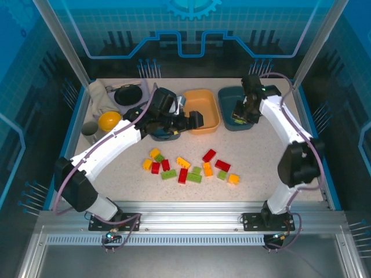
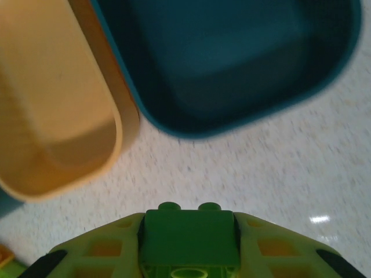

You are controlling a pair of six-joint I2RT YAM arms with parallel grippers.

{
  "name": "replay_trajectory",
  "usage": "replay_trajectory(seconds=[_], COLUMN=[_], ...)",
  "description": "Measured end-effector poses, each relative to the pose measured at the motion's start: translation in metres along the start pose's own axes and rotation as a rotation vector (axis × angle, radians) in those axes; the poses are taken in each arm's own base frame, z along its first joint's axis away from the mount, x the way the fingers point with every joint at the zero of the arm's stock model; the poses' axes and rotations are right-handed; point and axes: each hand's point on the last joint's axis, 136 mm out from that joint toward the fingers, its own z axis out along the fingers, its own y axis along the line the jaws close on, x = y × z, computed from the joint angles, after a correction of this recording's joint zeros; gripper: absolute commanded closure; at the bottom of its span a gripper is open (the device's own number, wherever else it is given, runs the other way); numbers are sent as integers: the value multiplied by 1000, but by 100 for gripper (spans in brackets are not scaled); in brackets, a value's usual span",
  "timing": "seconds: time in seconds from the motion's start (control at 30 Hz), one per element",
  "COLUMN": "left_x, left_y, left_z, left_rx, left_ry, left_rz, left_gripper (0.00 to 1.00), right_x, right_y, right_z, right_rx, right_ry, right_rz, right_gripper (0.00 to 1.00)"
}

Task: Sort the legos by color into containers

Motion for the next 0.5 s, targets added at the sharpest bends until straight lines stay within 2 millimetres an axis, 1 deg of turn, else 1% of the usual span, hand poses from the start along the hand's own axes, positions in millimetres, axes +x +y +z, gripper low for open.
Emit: replay_trajectory(seconds=[0.07,0.1,0.2,0.23,0.27,0.37,0.4,0.5], left_x=[-14,-22,-42,-46,-51,-60,-62,-69], left_y=[5,9,16,18,21,27,26,20], left_z=[1,2,8,10,12,18,19,23], left_rx=[-1,-7,-10,-12,-17,-23,-20,5], left_ry=[-19,-27,-45,-48,-51,-55,-54,-55], left_rz=[-23,-36,-59,-64,-72,-84,-85,-78], left_gripper=[3,3,3,3,3,3,3,3], right_x=[-15,-20,-46,-51,-55,-59,-60,-64], right_y=[2,0,2,2,0,-6,-8,-12], right_z=[21,35,70,80,92,116,125,141], right_rx=[12,31,48,53,62,79,86,95], right_ry=[13,40,57,64,78,116,128,148], right_rz=[7,12,26,32,39,55,60,70], right_gripper=[71,71,71,70,70,69,68,67])
